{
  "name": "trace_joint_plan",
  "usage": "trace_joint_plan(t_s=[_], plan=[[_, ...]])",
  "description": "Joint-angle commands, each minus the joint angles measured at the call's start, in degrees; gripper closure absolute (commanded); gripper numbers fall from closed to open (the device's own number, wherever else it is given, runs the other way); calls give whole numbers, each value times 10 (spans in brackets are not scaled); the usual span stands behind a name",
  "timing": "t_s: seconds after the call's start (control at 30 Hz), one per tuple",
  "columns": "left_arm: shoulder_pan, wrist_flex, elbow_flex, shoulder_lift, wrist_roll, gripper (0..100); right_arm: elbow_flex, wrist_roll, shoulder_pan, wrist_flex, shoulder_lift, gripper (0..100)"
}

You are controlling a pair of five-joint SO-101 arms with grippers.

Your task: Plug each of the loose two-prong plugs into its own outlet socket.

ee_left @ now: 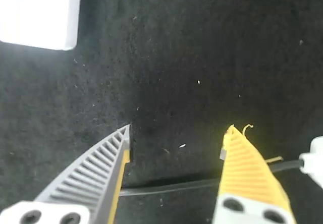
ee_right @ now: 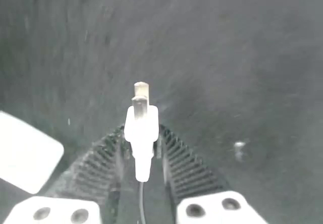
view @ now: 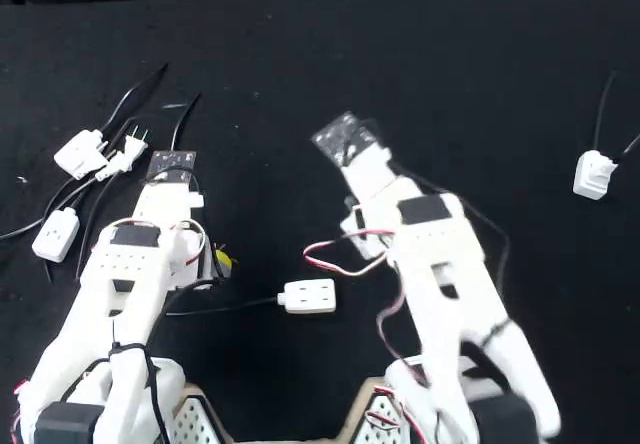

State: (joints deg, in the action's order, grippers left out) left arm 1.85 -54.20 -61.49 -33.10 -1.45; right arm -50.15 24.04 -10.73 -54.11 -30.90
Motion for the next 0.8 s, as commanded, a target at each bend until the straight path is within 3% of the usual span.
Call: trace_joint_plan(t_s=[0.0,0.1,0.37,0.6,0.77], plan=[[-5,-20,38,-15,-66,715,0,-65,17,22,-65,988],[-15,-22,30,-15,-75,715,-41,-107,43,64,-70,988],[-133,-57,27,-15,-122,715,-79,-149,167,121,-69,988],[-200,-59,63,-15,-119,715,-80,-154,175,121,-69,988],[-290,-59,67,-15,-119,715,-80,-154,175,121,-68,988]])
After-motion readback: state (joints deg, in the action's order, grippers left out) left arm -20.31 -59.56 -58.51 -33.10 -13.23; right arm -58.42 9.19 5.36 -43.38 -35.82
